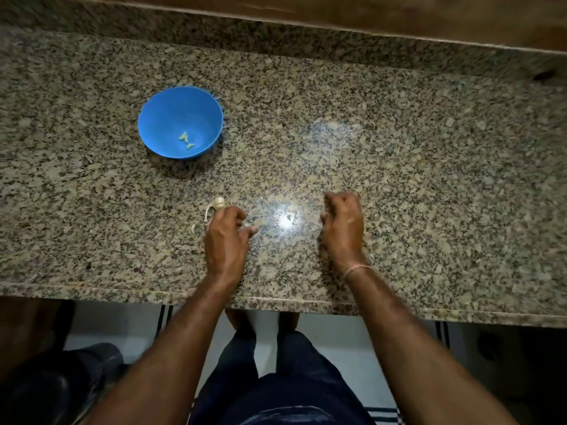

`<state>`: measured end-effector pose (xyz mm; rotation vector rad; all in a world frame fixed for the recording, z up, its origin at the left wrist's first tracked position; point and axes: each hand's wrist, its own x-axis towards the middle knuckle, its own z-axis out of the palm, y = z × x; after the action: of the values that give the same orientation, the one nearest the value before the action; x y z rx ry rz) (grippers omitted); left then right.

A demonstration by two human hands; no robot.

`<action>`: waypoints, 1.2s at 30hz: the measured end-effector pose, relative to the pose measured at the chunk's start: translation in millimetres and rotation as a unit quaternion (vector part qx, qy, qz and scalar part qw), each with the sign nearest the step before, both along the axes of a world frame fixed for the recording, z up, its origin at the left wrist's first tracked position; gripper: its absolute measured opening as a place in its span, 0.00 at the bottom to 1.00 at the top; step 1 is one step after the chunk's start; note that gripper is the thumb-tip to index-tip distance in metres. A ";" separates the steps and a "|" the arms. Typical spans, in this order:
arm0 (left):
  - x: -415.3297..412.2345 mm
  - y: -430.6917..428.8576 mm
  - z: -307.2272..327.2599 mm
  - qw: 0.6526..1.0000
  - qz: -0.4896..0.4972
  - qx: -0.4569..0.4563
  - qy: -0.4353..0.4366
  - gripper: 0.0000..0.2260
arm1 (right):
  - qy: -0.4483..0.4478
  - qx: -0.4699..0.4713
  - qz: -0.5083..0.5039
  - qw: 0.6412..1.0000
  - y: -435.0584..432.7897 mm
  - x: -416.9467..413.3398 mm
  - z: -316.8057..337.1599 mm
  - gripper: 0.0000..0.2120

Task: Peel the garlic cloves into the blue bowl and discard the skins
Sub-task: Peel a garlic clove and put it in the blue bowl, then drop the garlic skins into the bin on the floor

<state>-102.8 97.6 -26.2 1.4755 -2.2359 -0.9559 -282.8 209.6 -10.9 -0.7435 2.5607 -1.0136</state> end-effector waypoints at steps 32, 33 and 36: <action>14.0 7.1 -4.9 0.995 0.031 -0.057 -0.073 0.06 | 0.066 -0.038 0.368 0.927 -45.1 55.7 -10.6 0.15; 16.8 8.8 -5.6 0.995 0.041 -0.052 -0.068 0.06 | 0.073 -0.049 0.362 0.928 -42.4 58.8 -13.3 0.11; 22.3 13.6 -5.9 0.996 0.061 -0.044 -0.048 0.05 | 0.091 -0.040 0.339 0.936 -47.3 62.0 -17.2 0.02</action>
<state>-80.5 111.2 -32.1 1.6281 -2.1931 -0.7559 -220.9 162.2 -28.2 -1.6540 2.1193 -0.8334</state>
